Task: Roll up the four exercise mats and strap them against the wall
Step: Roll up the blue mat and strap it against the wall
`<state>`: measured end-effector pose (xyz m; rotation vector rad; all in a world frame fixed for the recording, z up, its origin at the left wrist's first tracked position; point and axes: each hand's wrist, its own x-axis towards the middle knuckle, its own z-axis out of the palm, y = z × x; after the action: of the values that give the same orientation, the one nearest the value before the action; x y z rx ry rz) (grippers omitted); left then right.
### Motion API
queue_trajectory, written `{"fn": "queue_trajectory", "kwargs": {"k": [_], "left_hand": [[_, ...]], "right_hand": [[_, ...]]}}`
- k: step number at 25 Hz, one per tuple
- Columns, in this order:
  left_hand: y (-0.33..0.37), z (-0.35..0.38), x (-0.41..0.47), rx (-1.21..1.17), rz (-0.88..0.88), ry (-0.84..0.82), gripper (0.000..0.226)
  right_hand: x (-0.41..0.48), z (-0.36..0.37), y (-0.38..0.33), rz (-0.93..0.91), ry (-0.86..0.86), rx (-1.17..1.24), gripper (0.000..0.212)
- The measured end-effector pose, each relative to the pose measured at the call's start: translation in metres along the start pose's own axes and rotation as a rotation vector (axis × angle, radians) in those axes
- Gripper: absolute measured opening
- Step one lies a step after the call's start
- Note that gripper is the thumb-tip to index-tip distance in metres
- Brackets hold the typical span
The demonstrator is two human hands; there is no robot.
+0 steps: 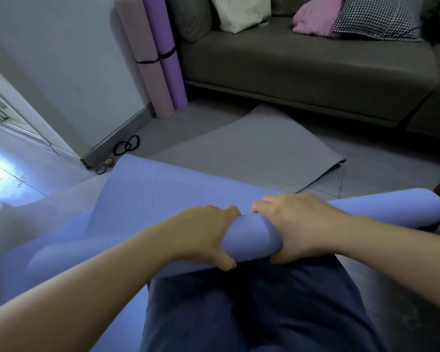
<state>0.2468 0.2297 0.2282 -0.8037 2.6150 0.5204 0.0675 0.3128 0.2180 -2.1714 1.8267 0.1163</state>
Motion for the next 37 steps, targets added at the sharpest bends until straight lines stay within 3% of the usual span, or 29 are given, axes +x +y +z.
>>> {"fn": "queue_trajectory", "kwargs": {"k": [3,6,9,11,14,16,18,22,24,26,28,31,34,36,37], "left_hand": [[0.004,0.004,0.001,-0.093,0.022,-0.209,0.065],[-0.005,0.001,0.014,-0.225,-0.015,-0.330,0.062],[-0.010,-0.003,0.018,-0.210,-0.022,-0.336,0.061],[-0.006,0.006,0.010,-0.004,-0.046,-0.145,0.072],[0.000,0.039,-0.008,0.351,-0.028,0.316,0.089],[-0.006,0.050,-0.013,0.318,0.005,0.477,0.091],[-0.012,0.038,-0.018,0.195,0.024,0.438,0.085],[-0.018,0.017,-0.031,-0.028,0.011,0.114,0.075],[-0.017,0.017,-0.025,-0.013,0.051,0.039,0.073],[-0.020,0.010,-0.010,-0.084,0.030,-0.123,0.073],[-0.024,-0.003,0.011,-0.123,-0.002,-0.320,0.074],[-0.024,-0.019,0.038,-0.075,-0.041,-0.528,0.073],[-0.023,-0.023,0.043,0.037,-0.041,-0.456,0.079],[-0.022,-0.010,0.028,0.047,-0.040,-0.249,0.087],[-0.020,0.002,0.019,0.125,-0.011,-0.064,0.092]], "right_hand": [[-0.010,0.006,-0.003,0.025,-0.108,0.094,0.066],[-0.010,0.027,-0.002,-0.064,0.112,-0.095,0.087],[-0.006,0.045,-0.001,-0.135,0.327,-0.208,0.079],[0.000,0.037,-0.001,-0.101,0.217,-0.114,0.067],[0.015,0.005,0.002,-0.037,-0.123,0.049,0.054],[0.029,-0.015,0.003,-0.032,-0.309,0.105,0.051],[0.038,-0.026,0.002,-0.032,-0.460,0.164,0.048],[0.037,-0.019,-0.003,0.031,-0.625,0.326,0.050],[0.023,-0.010,-0.004,0.044,-0.562,0.353,0.053],[0.004,-0.007,-0.005,0.041,-0.356,0.301,0.068],[-0.014,0.001,-0.009,0.016,-0.114,0.077,0.090],[-0.020,0.031,-0.020,0.015,0.040,-0.136,0.102],[-0.011,0.047,-0.013,0.066,0.209,-0.131,0.087],[-0.004,0.036,-0.007,0.088,0.165,-0.038,0.080],[0.000,0.031,-0.003,0.090,0.096,0.038,0.079]]}}
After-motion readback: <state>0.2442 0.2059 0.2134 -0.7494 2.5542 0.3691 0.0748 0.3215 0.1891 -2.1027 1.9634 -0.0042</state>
